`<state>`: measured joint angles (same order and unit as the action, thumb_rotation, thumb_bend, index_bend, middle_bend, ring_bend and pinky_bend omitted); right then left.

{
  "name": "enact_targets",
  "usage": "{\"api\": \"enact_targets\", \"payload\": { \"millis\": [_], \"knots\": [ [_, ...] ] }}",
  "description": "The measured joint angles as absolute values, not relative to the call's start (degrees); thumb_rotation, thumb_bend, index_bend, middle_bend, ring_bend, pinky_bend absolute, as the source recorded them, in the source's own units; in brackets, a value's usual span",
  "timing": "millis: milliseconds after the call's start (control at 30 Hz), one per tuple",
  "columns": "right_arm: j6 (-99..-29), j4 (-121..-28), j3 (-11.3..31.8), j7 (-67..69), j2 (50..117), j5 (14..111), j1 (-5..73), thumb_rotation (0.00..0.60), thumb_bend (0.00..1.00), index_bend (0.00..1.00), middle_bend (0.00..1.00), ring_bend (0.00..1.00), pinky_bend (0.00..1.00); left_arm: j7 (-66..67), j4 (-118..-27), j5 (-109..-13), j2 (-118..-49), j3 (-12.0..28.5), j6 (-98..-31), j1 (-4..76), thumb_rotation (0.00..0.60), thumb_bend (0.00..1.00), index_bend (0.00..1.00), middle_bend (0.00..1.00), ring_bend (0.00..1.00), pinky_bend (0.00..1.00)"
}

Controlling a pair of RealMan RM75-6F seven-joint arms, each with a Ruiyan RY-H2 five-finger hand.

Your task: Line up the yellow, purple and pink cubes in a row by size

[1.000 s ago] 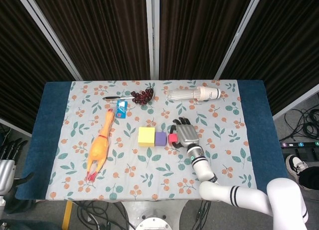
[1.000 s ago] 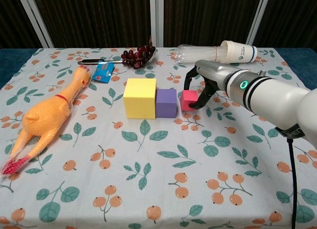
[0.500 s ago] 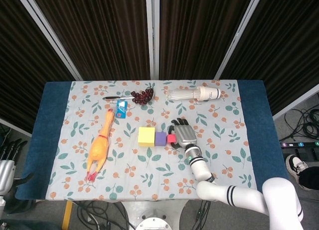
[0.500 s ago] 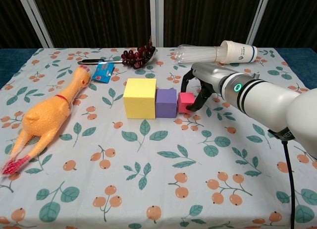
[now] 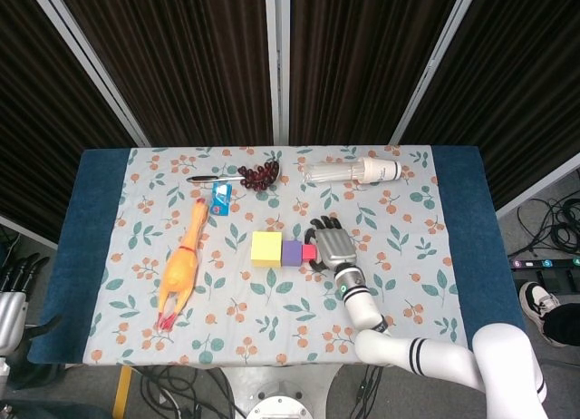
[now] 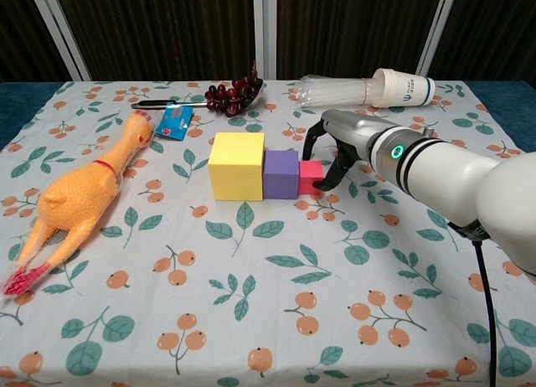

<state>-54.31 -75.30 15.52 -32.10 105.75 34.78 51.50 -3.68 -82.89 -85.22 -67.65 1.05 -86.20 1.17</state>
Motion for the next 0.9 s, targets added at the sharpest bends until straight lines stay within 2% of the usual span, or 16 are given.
{"api": "enact_targets", "payload": {
  "millis": [267,567,900],
  "knots": [
    [-55.1,-77.0,15.3,-32.0,104.6,35.6,50.9,0.600,0.17,0.30,0.11,0.00,0.00,-4.1,-82.6,-85.3,-67.7,1.0,-86.6,1.0,0.600,0.02,0.16,0.19,0.10,0.12],
    [-55.7,-80.4,15.9,-31.3,98.3,36.3,49.6,0.600,0.18,0.25,0.10,0.00,0.00,-3.9,-82.7,-85.4,-67.6,1.0,-86.7,0.8,0.600,0.02,0.16,0.19,0.10,0.12],
    [-51.9,-72.4,16.5,-31.4,102.0,34.6,52.3,0.600,0.09,0.25,0.09,0.00,0.00,-2.8,-83.9,-85.0,-67.0,1.0,-86.5,0.7,0.600,0.02,0.16,0.19,0.10,0.12]
  ]
}}
